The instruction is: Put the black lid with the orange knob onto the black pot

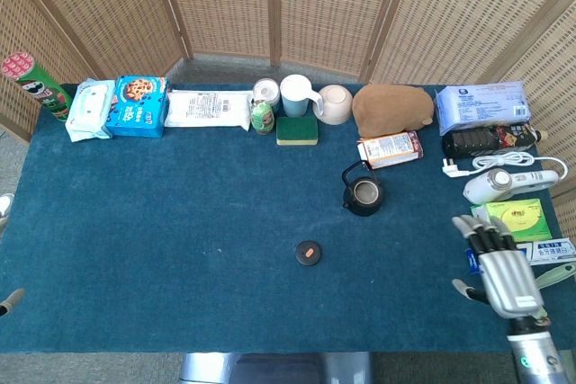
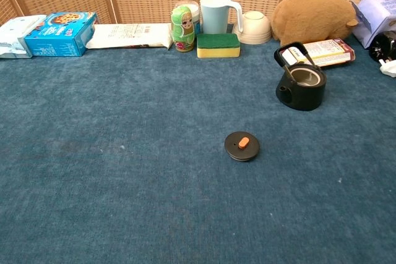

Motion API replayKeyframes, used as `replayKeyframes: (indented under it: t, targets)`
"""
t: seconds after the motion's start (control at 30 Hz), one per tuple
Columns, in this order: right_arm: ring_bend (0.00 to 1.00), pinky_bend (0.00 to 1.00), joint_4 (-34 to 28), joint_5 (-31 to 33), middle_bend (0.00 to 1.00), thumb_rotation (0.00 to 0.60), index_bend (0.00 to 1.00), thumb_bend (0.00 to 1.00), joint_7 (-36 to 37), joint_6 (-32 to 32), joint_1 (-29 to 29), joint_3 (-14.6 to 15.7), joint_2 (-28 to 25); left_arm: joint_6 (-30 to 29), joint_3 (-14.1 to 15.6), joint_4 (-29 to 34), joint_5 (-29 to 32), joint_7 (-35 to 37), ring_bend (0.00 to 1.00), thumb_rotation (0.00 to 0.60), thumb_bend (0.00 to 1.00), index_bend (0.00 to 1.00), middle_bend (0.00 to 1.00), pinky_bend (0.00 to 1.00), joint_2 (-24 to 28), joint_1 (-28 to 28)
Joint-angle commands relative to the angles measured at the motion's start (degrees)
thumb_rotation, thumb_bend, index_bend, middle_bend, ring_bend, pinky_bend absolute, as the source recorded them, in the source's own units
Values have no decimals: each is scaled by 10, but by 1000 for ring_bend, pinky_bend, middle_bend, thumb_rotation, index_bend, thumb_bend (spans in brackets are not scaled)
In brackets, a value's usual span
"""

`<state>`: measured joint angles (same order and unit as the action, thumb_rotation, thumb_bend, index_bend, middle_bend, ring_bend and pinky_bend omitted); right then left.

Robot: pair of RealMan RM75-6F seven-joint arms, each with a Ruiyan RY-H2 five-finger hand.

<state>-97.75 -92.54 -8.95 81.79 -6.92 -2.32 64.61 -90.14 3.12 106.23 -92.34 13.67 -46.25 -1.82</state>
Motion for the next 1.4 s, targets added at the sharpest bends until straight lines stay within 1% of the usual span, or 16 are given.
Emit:
replayKeyframes:
  t: [0.03, 0.13, 0.23, 0.33, 0.53, 0.67, 0.73, 0.87, 0.97, 1.07, 1.17, 1.4]
  targets:
    - [247, 65, -15, -14, 224, 600, 148, 0, -2, -42, -35, -1, -2, 3, 0, 2, 1, -4, 0, 600, 210, 0, 0, 44, 0, 1]
    - [330, 187, -22, -16, 299, 600, 172, 0, -5, -56, -48, -5, -1, 4, 0, 3, 1, -7, 0, 600, 209, 0, 0, 44, -1, 1]
    - [378, 238, -33, -17, 345, 600, 186, 0, -20, -78, -67, -10, 5, 4, 0, 4, 1, -8, 0, 600, 209, 0, 0, 44, -1, 1]
    - [421, 254, -48, -9, 389, 600, 199, 0, -60, -112, -88, -14, 15, 4, -1, 3, 3, -6, 0, 600, 209, 0, 0, 44, -1, 1]
    - [476, 265, -71, 43, 447, 600, 208, 7, -153, -180, -125, -24, 55, 4, -2, 1, 6, 2, 0, 600, 210, 0, 0, 44, 1, 1]
    - [499, 273, -79, 116, 470, 600, 208, 8, -239, -227, -152, -33, 99, 5, -1, -1, 4, 7, 0, 600, 210, 0, 0, 44, 3, 1]
    - [476, 270, -81, 145, 452, 600, 208, 9, -273, -237, -163, -36, 117, 5, -1, -2, 3, 10, 0, 600, 209, 0, 0, 44, 4, 2]
    - [351, 218, -81, 189, 345, 600, 208, 9, -333, -244, -184, -39, 158, 4, -1, -6, 3, 20, 0, 600, 209, 0, 0, 44, 6, 1]
    - [212, 124, -81, 208, 224, 600, 208, 8, -364, -238, -191, -36, 176, 4, 0, -7, 1, 25, 0, 600, 210, 0, 0, 44, 7, 1]
    - [128, 36, -79, 225, 153, 600, 208, 7, -386, -230, -197, -34, 191, 4, 1, -9, 0, 30, 0, 600, 210, 0, 0, 44, 9, 1]
    - [105, 7, -78, 241, 128, 600, 208, 6, -403, -224, -204, -33, 207, 3, 1, -11, -1, 35, 0, 600, 210, 0, 0, 44, 10, 1]
    - [96, 0, -69, 255, 93, 600, 208, 12, -428, -207, -222, -34, 244, 2, 1, -16, -2, 51, 0, 600, 209, 0, 0, 44, 14, 0]
